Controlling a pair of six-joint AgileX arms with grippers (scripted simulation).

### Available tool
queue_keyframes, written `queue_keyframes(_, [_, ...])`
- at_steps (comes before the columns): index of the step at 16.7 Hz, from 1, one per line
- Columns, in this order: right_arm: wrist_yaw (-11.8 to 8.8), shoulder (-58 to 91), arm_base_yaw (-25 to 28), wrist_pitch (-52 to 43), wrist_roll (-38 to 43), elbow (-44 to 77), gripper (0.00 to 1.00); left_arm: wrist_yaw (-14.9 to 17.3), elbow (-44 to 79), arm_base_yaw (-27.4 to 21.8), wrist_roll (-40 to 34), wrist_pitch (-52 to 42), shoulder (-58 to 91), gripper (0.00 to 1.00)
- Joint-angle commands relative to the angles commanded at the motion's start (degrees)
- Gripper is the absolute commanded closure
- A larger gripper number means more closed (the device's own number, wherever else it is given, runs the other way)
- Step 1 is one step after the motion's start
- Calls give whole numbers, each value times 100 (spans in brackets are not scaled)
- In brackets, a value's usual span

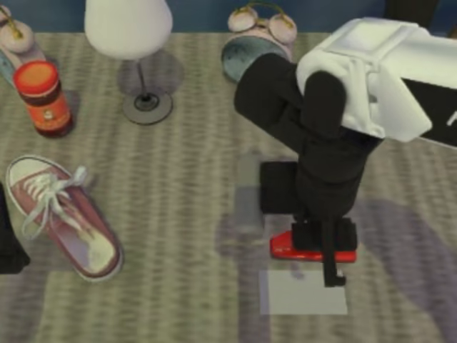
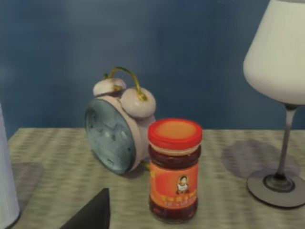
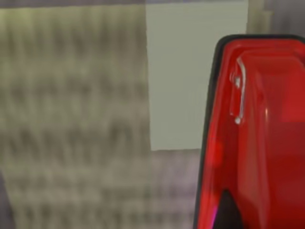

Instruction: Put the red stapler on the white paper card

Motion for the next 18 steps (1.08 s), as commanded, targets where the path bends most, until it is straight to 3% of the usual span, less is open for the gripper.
queue_keyframes(8, [7,-9,48,104,-120,-96,100,0,0,0,0,0,0,0])
queue_keyframes(18, [14,576,39,2173,-159,-1560,100,0,0,0,0,0,0,0])
